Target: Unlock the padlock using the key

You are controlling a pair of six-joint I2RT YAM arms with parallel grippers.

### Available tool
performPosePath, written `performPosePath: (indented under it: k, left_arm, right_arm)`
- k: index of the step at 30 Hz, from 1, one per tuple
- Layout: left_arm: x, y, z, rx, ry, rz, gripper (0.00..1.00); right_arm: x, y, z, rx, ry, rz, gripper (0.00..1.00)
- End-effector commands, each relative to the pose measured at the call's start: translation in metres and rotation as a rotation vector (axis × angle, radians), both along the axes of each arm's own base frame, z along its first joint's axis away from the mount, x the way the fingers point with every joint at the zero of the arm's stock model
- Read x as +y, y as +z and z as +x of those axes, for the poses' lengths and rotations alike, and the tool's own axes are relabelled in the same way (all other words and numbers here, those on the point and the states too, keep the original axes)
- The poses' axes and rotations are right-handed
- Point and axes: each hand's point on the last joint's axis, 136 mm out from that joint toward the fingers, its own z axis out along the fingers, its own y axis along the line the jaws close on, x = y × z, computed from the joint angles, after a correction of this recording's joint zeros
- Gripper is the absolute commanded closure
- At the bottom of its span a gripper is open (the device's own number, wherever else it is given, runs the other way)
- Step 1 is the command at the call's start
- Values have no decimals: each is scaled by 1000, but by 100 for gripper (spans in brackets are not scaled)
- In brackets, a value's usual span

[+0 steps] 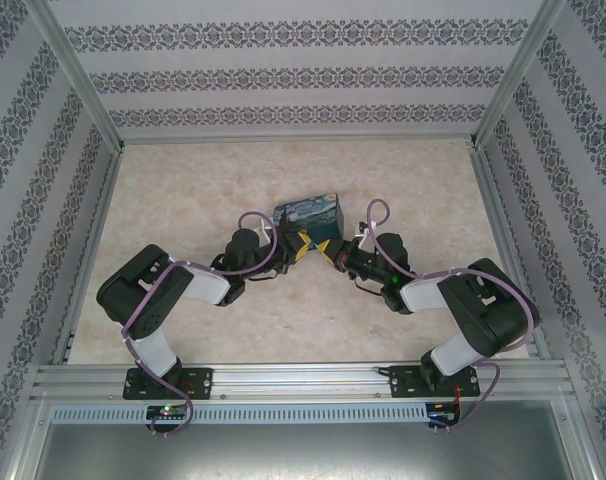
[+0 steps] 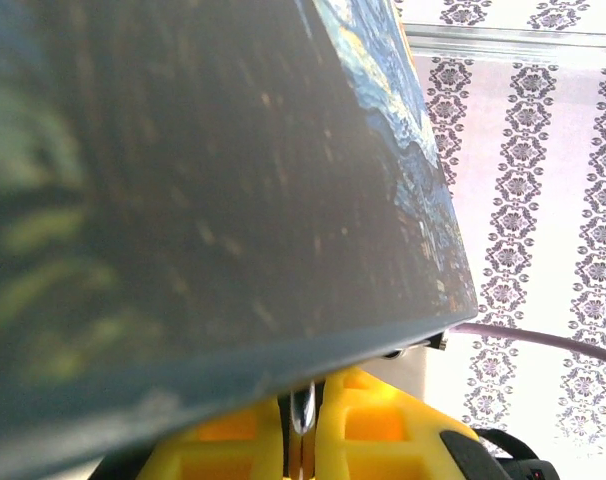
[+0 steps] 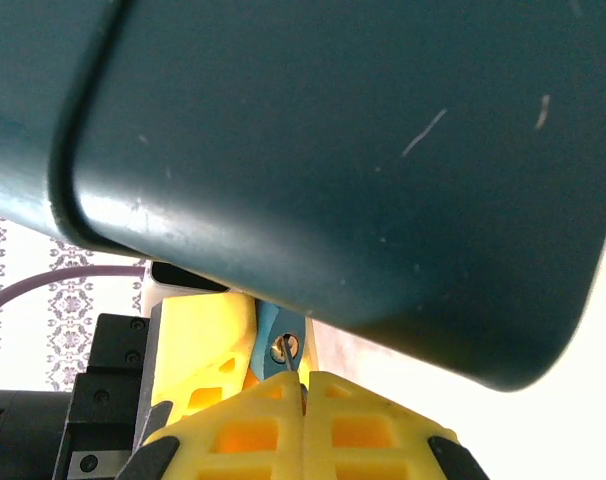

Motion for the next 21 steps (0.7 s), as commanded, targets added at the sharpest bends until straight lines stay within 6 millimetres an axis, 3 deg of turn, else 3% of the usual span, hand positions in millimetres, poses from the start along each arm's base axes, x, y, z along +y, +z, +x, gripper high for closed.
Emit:
performPosePath:
  k: [1, 21]
  left_arm:
    - [-32, 45, -29, -93, -199, -97, 100]
    - [-35, 46, -30, -71, -220, -111, 100]
  right_arm:
    - [7, 17, 8, -87, 49, 14, 100]
    - [2, 25, 13, -345, 118, -146, 100]
